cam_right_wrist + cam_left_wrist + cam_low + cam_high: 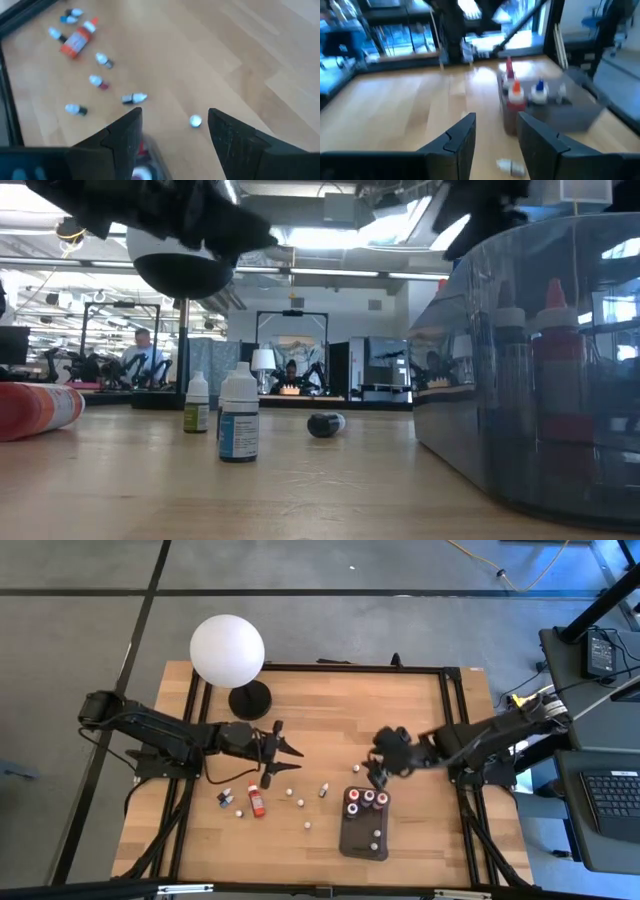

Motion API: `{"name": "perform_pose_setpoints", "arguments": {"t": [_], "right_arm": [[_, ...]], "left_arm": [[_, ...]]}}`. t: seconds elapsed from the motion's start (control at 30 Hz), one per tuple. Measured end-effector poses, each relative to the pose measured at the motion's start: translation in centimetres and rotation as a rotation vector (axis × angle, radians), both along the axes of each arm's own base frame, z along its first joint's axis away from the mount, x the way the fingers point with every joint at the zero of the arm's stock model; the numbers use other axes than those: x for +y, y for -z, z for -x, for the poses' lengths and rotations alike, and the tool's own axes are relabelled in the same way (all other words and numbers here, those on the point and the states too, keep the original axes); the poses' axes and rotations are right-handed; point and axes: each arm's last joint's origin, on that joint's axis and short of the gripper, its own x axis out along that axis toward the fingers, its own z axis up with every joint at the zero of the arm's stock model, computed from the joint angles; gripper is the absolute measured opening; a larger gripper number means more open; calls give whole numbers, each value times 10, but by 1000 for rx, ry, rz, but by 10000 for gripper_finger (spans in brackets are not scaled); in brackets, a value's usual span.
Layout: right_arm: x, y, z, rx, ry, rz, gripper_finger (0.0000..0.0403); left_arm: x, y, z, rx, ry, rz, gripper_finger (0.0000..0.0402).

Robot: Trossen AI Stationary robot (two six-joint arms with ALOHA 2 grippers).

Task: Pick & Place food coloring
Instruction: Put the small food coloring bottle into the black bin

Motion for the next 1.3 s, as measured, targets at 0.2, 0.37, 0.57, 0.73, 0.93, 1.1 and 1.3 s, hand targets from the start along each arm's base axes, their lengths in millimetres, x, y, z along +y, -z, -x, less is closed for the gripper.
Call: {"name": "perform_pose_setpoints", "arguments": {"t": [0.2, 0.37, 0.57, 0.73, 0.93, 1.1, 1.3], "right_arm": [[-21, 16, -18, 65, 20, -77, 227], [-18, 44, -46, 178, -104, -94, 227], [-23, 62, -54, 410, -115, -31, 227], [-23, 66, -57, 442, -253, 69, 227], [-19, 67, -55, 486, -504, 200, 227], [-16, 73, -51, 528, -662, 288, 227], [-15, 91, -52, 465, -742, 390, 227]], "left_arm": [[0, 5, 1, 47, 2, -12, 136], [0, 5, 1, 50, 5, -21, 135], [0, 8, 2, 88, -11, 36, 139], [0, 9, 3, 98, -23, 76, 136], [0, 8, 2, 84, -27, 95, 135], [0, 8, 2, 95, -52, 199, 138], [0, 7, 2, 99, -71, 268, 135]]}}
